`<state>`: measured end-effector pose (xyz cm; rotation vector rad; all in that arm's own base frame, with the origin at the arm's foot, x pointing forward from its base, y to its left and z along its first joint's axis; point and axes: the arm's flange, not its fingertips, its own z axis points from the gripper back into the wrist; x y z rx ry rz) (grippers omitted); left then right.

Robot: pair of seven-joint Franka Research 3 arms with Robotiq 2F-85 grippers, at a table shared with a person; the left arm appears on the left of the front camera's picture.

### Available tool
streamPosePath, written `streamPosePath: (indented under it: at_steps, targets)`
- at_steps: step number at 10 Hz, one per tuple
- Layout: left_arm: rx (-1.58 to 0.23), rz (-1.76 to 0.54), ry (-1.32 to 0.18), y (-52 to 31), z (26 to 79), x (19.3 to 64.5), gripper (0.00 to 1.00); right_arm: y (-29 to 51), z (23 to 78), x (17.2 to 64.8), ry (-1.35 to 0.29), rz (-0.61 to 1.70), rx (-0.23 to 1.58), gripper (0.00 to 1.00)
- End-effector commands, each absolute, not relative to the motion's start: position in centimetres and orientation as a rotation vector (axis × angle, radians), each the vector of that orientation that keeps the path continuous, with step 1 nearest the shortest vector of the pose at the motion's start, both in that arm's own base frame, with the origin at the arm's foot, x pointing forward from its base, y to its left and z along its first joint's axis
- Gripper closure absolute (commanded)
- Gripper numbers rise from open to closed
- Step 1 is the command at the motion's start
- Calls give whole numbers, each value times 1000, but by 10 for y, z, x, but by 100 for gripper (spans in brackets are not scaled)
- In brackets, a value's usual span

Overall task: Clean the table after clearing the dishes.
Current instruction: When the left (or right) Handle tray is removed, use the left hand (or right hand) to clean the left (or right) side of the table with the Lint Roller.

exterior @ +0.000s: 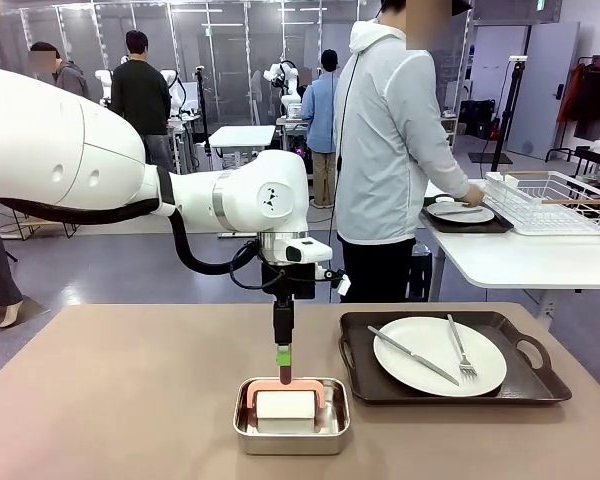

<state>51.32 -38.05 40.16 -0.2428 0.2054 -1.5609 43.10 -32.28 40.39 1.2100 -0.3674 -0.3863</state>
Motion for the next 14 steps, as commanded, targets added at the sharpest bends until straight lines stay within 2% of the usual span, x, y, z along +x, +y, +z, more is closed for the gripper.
streamPosePath:
  at_steps: [1, 2, 3, 4, 5, 6, 7, 9, 12, 13, 14]
  targets:
    - [-217, -1542, 226, -385, 406, 515, 31, -322, 407, 429, -372, -385, 1211, 0]
    - [-219, -1542, 221, -386, 408, 514, 37, -322, 407, 429, -372, -385, 1211, 0]
    - [-219, -1545, 219, -387, 408, 513, 51, -322, 407, 429, -372, -385, 1211, 0]
    - [-219, -1544, 219, -387, 408, 513, 57, -322, 407, 429, -372, -385, 1211, 0]
    - [-233, -1539, 215, -387, 409, 513, 70, -322, 407, 429, -372, -385, 1211, 0]
    - [-221, -1533, 217, -387, 410, 513, 76, -322, 407, 429, -372, -385, 1211, 0]
    - [-218, -1530, 216, -387, 412, 512, 89, -322, 407, 429, -372, -385, 1211, 0]
    - [-218, -1518, 209, -386, 415, 510, 100, -322, 407, 429, -372, -385, 1211, 0]
    - [-192, -1429, 182, -380, 438, 495, 98, -322, 407, 429, -372, -385, 1211, 0]
    - [-193, -1377, 152, -374, 453, 487, 89, -322, 407, 429, -372, -385, 1211, 0]
    - [-192, -1321, 121, -366, 469, 478, 89, -322, 407, 429, -372, -385, 1211, 0]
